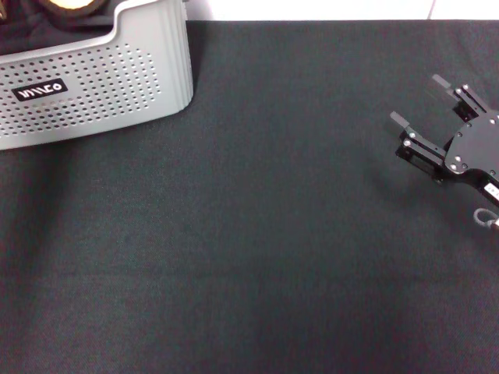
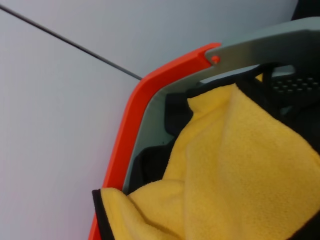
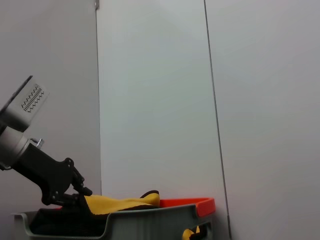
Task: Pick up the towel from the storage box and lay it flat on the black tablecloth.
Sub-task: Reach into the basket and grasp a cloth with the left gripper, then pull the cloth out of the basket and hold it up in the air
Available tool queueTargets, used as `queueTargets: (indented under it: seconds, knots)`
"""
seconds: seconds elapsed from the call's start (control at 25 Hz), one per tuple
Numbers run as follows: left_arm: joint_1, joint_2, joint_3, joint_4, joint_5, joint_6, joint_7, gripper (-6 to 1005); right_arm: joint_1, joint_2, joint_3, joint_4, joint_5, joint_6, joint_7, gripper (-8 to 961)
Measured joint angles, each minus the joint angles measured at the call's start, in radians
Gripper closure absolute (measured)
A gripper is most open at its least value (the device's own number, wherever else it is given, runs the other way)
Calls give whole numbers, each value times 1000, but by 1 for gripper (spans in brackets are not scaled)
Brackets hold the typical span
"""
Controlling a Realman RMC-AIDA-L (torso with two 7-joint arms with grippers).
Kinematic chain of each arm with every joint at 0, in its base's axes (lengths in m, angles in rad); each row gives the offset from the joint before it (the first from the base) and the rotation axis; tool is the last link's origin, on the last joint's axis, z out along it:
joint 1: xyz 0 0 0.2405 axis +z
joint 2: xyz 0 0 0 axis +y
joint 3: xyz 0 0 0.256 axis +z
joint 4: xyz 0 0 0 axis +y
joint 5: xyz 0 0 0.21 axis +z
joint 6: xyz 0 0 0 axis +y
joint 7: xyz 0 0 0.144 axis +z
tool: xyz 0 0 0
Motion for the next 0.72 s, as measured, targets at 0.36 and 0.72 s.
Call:
queueTargets:
  seconds: [0.36, 0.72]
  knots:
    - [1, -2, 1, 71, 0, 61, -44, 922, -1, 0, 0, 0, 0, -11, 0, 114]
    - [7, -2, -32, 254, -209, 63, -167, 992, 7, -16, -6, -10, -96, -124, -68, 114]
